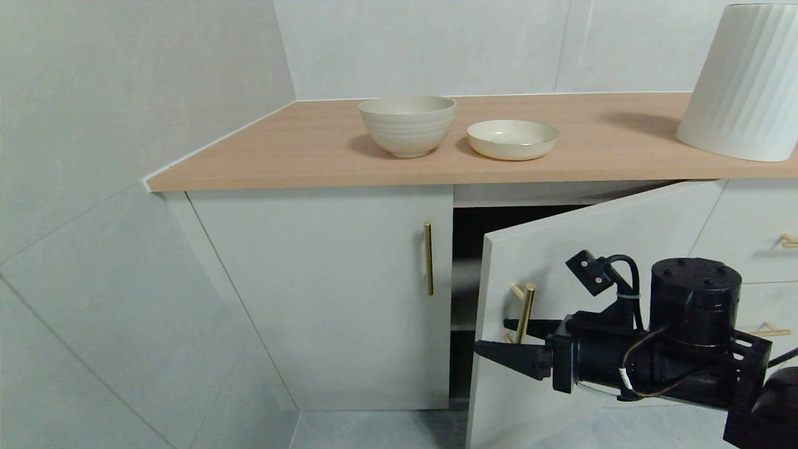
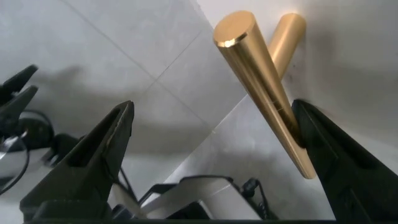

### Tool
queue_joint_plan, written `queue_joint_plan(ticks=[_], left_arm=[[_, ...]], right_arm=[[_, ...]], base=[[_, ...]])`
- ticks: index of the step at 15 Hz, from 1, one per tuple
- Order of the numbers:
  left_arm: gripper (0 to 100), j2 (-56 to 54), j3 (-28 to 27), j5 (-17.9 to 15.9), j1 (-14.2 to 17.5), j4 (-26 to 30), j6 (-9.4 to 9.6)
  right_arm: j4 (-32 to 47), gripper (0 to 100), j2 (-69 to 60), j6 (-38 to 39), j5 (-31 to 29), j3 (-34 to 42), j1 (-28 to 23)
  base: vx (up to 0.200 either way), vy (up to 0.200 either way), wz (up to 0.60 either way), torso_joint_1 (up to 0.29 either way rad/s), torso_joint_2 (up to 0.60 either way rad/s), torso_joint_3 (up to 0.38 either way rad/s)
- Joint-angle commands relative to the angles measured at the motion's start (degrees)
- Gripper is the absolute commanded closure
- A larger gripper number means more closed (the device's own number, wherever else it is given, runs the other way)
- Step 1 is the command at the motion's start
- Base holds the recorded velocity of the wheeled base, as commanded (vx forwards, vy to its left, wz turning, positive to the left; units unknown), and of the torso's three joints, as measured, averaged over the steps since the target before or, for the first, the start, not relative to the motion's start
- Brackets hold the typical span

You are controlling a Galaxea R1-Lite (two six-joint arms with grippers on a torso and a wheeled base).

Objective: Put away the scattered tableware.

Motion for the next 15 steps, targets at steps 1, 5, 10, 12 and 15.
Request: queue_joint_plan(ticks=[1,5,10,12,15], left_arm=[[0,0.1,0.0,0.0,0.0,0.0,0.17],[0,0.0,-0.5,-0.7,0.0,-0.7,0.17],[0,10.7,-22.9,-21.9,-0.1,11.8,-0.1],[0,23.5,-29.4,-29.2,-0.1,11.9,-0.18],[0,40.1,-35.8,-37.3,-1.3,11.7,-0.27]], right_arm=[[0.3,0,-2.4,0.2,0.3,2.0,0.1],[0.2,0,-2.8,0.3,0.3,2.4,0.1],[0.3,0,-2.7,0.1,0.5,2.8,0.2],[0.3,0,-2.7,0.1,0.5,2.9,0.8],[0.3,0,-2.6,0.1,0.5,3.0,1.0]], base=[[0.0,0.0,0.0,0.0,0.0,0.0],[0.0,0.0,0.0,0.0,0.0,0.0],[0.0,0.0,0.0,0.0,0.0,0.0],[0.0,0.0,0.0,0.0,0.0,0.0],[0.0,0.0,0.0,0.0,0.0,0.0]])
